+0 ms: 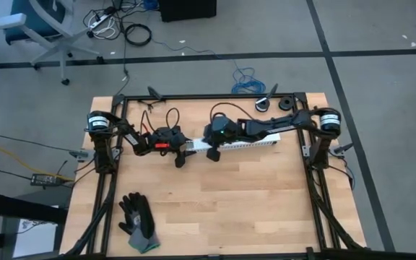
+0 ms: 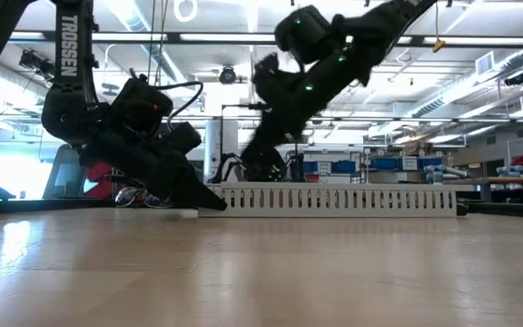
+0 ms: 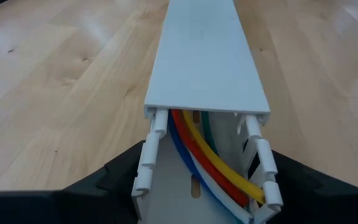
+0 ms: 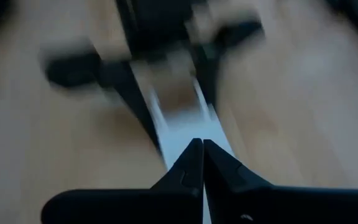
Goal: Ziptie cables
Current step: Close the white cable duct with the cover
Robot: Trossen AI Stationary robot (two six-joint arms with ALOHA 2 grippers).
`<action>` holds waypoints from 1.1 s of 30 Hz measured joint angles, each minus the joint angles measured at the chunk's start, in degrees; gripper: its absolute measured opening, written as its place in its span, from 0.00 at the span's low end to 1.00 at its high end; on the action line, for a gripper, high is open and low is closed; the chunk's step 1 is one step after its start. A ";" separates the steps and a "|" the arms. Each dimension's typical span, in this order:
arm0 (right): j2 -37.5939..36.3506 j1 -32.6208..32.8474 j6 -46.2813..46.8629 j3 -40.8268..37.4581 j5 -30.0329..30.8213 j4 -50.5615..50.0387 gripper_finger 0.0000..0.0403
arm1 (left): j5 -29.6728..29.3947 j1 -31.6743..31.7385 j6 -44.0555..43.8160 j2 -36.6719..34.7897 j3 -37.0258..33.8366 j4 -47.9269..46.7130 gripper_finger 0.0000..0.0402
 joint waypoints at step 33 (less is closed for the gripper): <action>-1.72 -0.74 2.66 1.81 1.68 -17.05 0.00 | 0.85 -0.04 0.02 0.00 -0.02 0.24 0.63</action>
